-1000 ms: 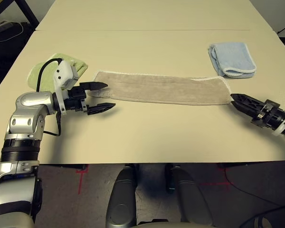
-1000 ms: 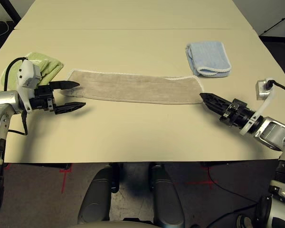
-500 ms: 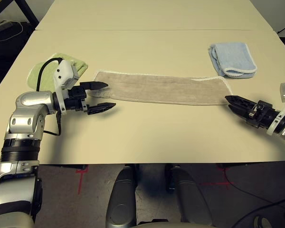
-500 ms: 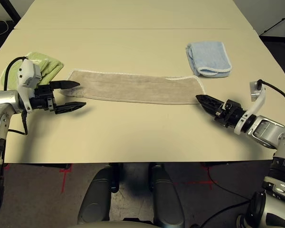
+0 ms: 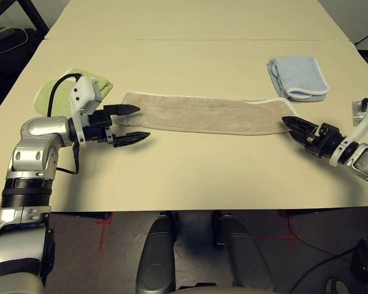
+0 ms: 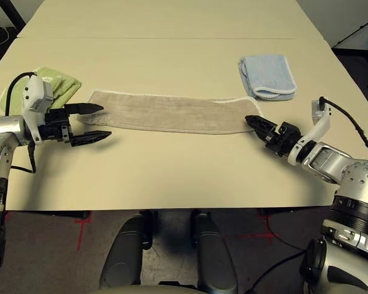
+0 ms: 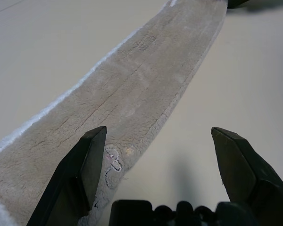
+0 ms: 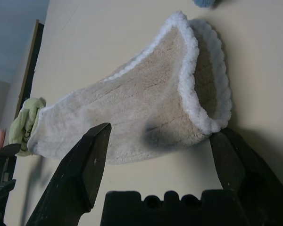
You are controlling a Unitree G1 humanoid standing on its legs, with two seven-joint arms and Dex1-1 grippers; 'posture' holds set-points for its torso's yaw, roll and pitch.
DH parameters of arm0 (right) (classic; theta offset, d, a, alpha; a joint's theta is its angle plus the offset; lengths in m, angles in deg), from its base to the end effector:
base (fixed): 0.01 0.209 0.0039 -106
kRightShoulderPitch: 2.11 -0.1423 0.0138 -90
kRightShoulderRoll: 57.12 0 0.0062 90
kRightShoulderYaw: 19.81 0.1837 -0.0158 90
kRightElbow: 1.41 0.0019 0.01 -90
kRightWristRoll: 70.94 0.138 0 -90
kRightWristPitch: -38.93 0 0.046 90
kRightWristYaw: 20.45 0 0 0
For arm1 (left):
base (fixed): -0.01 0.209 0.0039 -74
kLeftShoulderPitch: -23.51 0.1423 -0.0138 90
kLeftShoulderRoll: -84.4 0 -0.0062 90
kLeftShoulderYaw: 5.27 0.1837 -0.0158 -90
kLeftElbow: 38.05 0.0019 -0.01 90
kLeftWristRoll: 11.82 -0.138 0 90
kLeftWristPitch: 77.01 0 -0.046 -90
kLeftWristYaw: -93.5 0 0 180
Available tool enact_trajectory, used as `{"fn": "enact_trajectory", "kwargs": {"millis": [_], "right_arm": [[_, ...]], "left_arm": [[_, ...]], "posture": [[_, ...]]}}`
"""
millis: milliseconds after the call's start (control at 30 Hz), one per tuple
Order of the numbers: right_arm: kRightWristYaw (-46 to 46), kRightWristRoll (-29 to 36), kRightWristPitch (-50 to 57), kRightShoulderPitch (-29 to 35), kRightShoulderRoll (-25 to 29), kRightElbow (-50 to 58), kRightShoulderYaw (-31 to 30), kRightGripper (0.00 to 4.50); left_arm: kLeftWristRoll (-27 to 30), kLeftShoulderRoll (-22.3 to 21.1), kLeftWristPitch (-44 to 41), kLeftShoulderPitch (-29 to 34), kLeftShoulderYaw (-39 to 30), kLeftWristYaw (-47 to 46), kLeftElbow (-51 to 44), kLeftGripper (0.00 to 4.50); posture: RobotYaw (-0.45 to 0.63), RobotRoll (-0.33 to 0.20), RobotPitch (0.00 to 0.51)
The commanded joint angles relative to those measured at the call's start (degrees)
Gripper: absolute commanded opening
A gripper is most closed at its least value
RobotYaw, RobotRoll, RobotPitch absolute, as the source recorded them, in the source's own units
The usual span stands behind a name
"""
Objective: Fold the towel and set it aside.
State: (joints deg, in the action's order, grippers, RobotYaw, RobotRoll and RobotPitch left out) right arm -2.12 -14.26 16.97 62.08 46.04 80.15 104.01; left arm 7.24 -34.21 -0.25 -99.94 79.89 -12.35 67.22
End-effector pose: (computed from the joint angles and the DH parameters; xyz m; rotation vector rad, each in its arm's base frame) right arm 0.2445 -0.2931 0.1469 0.7590 0.3498 0.4088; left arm 0.2831 0.2929 0.2050 0.3984 0.0742 -1.0681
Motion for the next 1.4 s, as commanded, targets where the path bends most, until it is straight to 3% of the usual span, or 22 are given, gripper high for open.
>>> {"fn": "enact_trajectory", "kwargs": {"millis": [33,367,400,700,1000,1400], "right_arm": [[-1.3,-1.8,-0.1,0.9,0.1,-1.8,-0.6,3.87],[-0.2,-1.9,0.7,1.2,1.1,-1.7,-0.6,0.17],[-0.2,-1.9,0.7,1.3,1.1,-1.6,-0.6,0.04],[1.3,0.0,1.9,2.3,1.5,-0.5,0.5,0.04],[3.8,6.7,1.9,2.1,0.6,1.8,3.4,0.04],[6.6,9.7,0.1,-0.4,0.1,5.6,-1.1,0.04]], "left_arm": [[0.1,-0.4,-0.3,-0.4,0.9,0.6,-0.1,4.50],[0.2,-0.4,-0.6,-0.5,1.2,0.8,-0.3,4.50],[0.2,-0.4,-0.7,-0.6,1.3,0.8,-0.4,4.50],[0.2,-0.6,-1.5,-0.7,1.4,1.1,-0.8,4.50],[0.3,-0.4,-2.0,-1.7,1.7,1.1,-0.4,4.50],[0.1,-0.7,-2.1,-1.8,1.7,1.5,0.1,4.50]], "posture": [[0.12,0.000,0.248],[0.11,0.000,0.245],[0.11,0.000,0.245],[0.11,0.000,0.244],[0.10,0.000,0.235],[0.11,0.000,0.232]]}}
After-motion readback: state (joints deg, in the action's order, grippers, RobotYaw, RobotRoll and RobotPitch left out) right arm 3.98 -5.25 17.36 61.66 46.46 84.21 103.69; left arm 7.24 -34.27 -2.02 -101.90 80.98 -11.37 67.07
